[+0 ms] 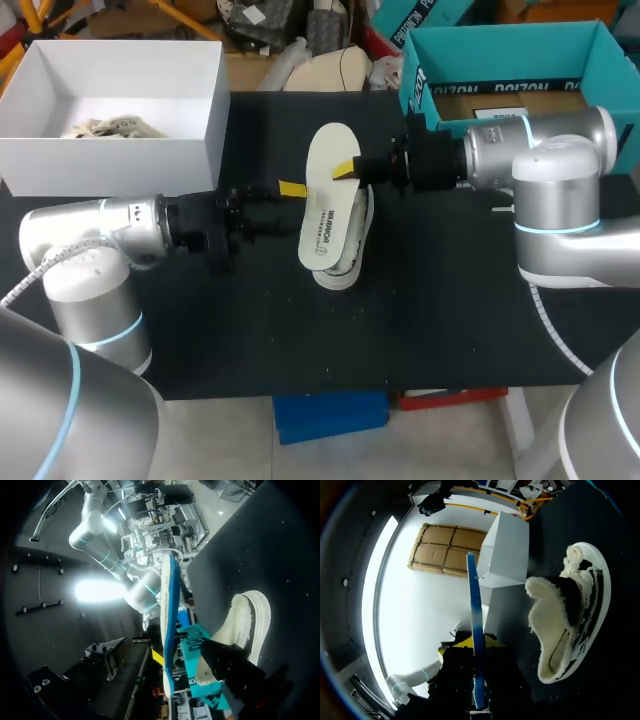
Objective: Take the shoe out of the shoebox, open the shoe tongue, remove and reinsert the insole, then place the shoe into the shoebox
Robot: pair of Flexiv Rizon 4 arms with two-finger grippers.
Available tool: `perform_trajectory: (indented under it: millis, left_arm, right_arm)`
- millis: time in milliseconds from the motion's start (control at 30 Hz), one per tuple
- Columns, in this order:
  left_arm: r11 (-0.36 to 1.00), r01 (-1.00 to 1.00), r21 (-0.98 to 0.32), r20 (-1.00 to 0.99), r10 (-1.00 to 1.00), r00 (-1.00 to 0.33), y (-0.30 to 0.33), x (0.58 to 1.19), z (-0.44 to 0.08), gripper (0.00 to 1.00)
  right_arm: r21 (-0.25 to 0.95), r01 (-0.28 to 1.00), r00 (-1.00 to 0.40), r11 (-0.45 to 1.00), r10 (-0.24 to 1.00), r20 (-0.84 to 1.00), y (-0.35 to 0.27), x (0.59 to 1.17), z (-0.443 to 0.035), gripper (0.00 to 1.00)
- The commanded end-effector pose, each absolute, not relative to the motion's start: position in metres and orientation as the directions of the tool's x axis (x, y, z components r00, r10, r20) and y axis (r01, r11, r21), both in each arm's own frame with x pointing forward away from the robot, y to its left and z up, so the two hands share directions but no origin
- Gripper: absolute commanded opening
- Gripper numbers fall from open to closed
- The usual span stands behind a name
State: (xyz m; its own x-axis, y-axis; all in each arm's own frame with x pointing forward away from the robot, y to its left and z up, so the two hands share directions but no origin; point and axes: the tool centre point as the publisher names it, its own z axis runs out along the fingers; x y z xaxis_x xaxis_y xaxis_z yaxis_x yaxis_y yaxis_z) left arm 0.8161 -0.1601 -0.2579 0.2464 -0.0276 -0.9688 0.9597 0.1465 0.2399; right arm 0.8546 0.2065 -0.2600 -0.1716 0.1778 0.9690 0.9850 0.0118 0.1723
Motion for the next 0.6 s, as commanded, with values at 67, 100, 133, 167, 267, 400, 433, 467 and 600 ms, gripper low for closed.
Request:
perform_trajectory:
  millis: [67,100,133,167,267,400,433,467,600]
  left_arm:
    - [0.149,0.958,0.244,-0.968,-0.017,0.249,-0.172,0.816,-0.256,0.69]
    - [0.148,0.958,0.244,-0.968,-0.018,0.249,-0.174,0.816,-0.256,0.58]
    - [0.147,0.958,0.245,-0.968,-0.018,0.25,-0.176,0.816,-0.256,0.5]
    - [0.147,0.958,0.245,-0.968,-0.018,0.25,-0.177,0.816,-0.256,0.47]
    - [0.152,0.958,0.243,-0.968,-0.022,0.249,-0.181,0.817,-0.256,0.34]
    - [0.157,0.957,0.243,-0.968,-0.022,0.25,-0.186,0.821,-0.256,0.31]
    - [0.158,0.957,0.243,-0.968,-0.022,0.25,-0.188,0.822,-0.256,0.29]
    - [0.159,0.957,0.244,-0.968,-0.022,0.251,-0.189,0.824,-0.256,0.28]
    - [0.16,0.956,0.247,-0.967,-0.021,0.254,-0.195,0.829,-0.257,0.2]
  right_arm:
    - [0.172,0.985,-0.171,0.01,0.179,0.969,0.207,0.854,-0.26,0.0]
    - [0.172,0.985,-0.171,0.01,0.179,0.969,0.207,0.854,-0.26,0.0]
    - [0.172,0.985,-0.171,0.01,0.179,0.969,0.207,0.854,-0.26,0.0]
    - [0.172,0.985,-0.171,0.01,0.179,0.969,0.207,0.854,-0.26,0.0]
    - [0.172,0.985,-0.171,0.01,0.179,0.969,0.207,0.854,-0.26,0.0]
    - [0.172,0.985,-0.171,0.01,0.179,0.969,0.207,0.854,-0.26,0.0]
    - [0.172,0.985,-0.171,0.01,0.179,0.969,0.207,0.854,-0.26,0.0]
    - [0.172,0.985,-0.171,0.01,0.179,0.969,0.207,0.854,-0.26,0.0]
    - [0.172,0.985,-0.171,0.01,0.179,0.969,0.207,0.854,-0.26,0.0]
